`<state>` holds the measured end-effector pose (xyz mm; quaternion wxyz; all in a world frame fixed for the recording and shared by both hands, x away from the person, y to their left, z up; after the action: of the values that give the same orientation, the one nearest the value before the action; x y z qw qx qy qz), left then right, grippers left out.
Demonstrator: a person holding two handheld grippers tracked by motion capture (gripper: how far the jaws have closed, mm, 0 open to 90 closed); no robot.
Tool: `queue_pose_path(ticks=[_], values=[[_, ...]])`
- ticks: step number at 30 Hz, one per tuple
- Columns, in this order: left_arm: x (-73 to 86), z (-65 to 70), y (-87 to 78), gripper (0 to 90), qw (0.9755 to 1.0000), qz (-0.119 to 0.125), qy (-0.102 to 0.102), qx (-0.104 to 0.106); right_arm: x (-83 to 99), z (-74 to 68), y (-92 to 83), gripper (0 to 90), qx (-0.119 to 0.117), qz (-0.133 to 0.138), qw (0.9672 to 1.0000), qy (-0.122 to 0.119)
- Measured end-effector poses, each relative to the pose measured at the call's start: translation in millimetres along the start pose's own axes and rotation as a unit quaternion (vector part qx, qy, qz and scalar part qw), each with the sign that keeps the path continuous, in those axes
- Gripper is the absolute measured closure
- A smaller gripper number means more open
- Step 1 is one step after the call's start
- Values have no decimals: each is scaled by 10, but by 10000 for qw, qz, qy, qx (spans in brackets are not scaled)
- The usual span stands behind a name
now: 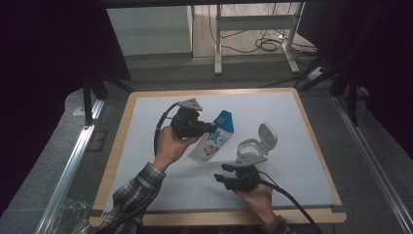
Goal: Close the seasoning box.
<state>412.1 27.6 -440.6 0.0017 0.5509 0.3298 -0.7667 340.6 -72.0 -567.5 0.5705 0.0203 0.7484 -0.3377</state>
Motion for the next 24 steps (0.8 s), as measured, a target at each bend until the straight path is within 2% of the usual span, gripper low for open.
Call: queue_pose_path(ticks=[9,16,19,24], values=[[182,-172,8,895,9999,62,-111,-100,2,14,-28,502,40,-18,10000,-45],[341,-227,-31,894,9997,139,-155,-124,7,29,-57,502,84,-58,9999,-113],[386,-234,-98,893,9994,246,-235,-82,9,24,-60,503,77,-65,9999,-108],[450,-226,-193,890,9993,275,-228,-104,10,23,-65,503,69,-81,9999,-105]])
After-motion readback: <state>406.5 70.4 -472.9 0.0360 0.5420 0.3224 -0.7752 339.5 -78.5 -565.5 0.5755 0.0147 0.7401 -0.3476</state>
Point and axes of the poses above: each handheld gripper's, and its own axes: y roughly forward along the jaws, x roughly out of its underside, z roughly to its right, the point moved 9 cm from there along y, roughly forward along the jaws, and after that the axes turned 4 degrees about z, right-handed, at the moved point
